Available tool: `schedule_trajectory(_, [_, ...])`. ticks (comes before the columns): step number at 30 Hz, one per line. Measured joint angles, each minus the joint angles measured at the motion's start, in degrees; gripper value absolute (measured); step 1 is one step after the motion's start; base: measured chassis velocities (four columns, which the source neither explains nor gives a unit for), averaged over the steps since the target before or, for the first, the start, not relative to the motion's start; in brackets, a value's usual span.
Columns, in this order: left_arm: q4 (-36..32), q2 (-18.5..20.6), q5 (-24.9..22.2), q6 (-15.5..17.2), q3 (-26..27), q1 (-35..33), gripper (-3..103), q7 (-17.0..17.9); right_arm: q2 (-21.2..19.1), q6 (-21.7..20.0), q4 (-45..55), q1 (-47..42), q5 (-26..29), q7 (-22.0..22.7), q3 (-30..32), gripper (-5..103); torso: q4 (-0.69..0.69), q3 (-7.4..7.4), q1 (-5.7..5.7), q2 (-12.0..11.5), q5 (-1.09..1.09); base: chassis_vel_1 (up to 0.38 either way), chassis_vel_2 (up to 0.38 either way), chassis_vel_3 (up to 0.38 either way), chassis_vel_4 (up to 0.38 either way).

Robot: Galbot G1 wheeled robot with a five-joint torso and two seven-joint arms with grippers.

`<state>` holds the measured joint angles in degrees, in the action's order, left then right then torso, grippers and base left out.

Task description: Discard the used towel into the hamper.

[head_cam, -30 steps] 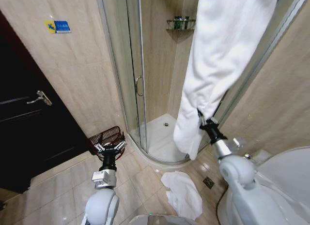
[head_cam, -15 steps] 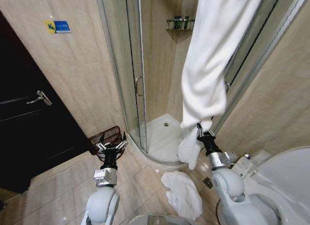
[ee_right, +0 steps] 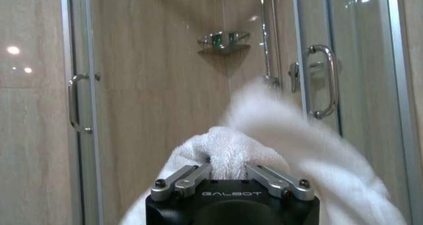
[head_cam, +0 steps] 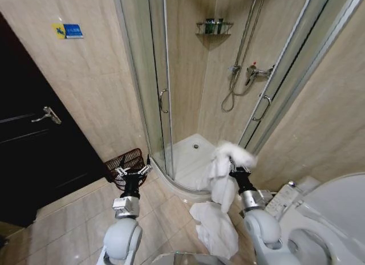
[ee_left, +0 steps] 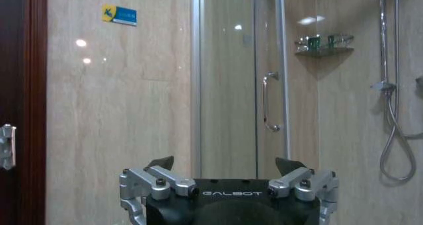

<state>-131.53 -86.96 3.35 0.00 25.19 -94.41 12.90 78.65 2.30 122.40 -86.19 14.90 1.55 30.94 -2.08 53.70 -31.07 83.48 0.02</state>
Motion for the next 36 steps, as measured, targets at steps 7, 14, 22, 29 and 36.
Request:
schedule_trajectory(7, [-1.1,-0.4,0.6,0.0,0.2,-0.8,100,0.0,0.2,0.4,1.8,-0.9,-0.3,0.1,-0.4,7,-0.01,0.00,0.00,0.0,-0.02,0.000,0.000,0.000,0.000])
schedule_trajectory(14, [-1.3,-0.7,1.4,-0.1,-0.1,-1.3,100,0.1,0.0,1.1,2.8,-1.5,-0.1,0.3,-0.3,7,0.00,0.00,0.00,0.0,-0.02,0.034,0.047,0.046,0.045])
schedule_trajectory(22, [-0.8,-0.4,1.4,0.0,0.0,-0.9,100,0.1,-0.2,1.1,3.0,-1.3,0.3,0.4,-0.2,7,-0.01,0.00,0.00,0.0,-0.03,0.089,0.094,0.087,0.086])
schedule_trajectory(29, [0.9,0.0,1.2,-1.4,0.1,0.1,100,2.4,0.4,0.7,2.4,-0.5,0.0,0.6,-0.6,7,-0.02,0.00,0.00,0.0,-0.02,0.104,0.109,0.101,0.106])
schedule_trajectory(36, [1.2,0.0,0.7,-2.3,0.4,0.1,100,3.0,0.7,-1.0,2.7,-0.2,-1.4,0.7,-0.6,7,0.00,0.01,0.00,0.0,-0.02,0.035,0.041,0.040,0.033])
